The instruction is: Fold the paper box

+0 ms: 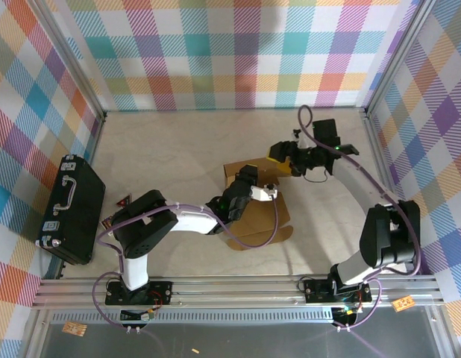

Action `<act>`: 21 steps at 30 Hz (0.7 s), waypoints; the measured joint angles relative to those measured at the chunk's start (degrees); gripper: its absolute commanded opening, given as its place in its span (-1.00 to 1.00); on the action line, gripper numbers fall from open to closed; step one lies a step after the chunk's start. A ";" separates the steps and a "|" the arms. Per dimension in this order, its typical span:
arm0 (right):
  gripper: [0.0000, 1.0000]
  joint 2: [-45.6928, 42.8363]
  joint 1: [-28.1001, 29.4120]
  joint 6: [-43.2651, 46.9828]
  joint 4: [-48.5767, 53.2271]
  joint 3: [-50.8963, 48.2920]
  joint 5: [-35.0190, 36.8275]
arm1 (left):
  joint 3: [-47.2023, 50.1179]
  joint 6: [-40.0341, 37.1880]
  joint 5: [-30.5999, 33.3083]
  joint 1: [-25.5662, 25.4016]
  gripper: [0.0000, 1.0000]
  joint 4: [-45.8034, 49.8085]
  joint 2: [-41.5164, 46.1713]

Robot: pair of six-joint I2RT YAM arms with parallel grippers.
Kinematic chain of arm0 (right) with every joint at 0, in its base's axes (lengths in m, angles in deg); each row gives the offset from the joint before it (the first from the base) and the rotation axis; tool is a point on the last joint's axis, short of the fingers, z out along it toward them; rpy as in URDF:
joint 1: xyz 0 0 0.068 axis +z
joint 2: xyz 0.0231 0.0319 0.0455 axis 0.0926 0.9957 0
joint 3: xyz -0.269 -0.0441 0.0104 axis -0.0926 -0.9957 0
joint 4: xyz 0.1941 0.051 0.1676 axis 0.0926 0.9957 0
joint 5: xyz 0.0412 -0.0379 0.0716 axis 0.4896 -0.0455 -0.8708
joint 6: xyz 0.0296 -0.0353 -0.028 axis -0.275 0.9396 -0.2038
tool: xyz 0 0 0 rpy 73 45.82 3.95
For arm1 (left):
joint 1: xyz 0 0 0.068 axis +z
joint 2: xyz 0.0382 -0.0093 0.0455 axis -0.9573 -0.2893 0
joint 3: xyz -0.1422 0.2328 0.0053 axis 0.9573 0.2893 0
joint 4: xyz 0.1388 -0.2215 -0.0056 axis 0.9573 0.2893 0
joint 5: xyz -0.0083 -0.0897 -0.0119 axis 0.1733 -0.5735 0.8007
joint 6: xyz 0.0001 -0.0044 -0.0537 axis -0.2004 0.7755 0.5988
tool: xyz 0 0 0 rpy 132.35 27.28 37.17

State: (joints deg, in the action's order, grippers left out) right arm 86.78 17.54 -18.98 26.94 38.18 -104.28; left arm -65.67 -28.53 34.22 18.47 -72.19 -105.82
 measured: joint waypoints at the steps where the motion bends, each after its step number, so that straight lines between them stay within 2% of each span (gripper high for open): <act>1: 0.36 0.96 0.79 -0.35 -0.33 0.02 0.13 | 0.44 -0.22 -0.13 0.00 -0.48 -0.76 -0.09; 9: 0.35 7.45 2.78 -2.89 -6.47 0.04 -0.37 | 2.21 -1.95 -1.33 0.02 -0.48 -5.33 -1.49; 13: 0.49 7.63 2.78 -2.97 -7.52 -0.11 0.90 | 2.23 -2.27 -2.60 0.02 -0.49 -5.68 -2.19; 16: 0.56 3.78 1.27 -3.26 -9.97 -4.57 3.21 | 2.23 -1.75 -3.52 0.20 -0.54 -5.57 -2.21; 21: 0.61 -7.39 -5.53 -2.93 -9.46 -11.39 6.08 | 2.23 0.96 -4.55 1.22 -0.59 -3.45 -1.51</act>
State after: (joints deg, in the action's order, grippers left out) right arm 79.40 12.01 -21.90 17.47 26.80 -98.20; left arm -63.44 -27.57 29.68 19.69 -75.64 -107.33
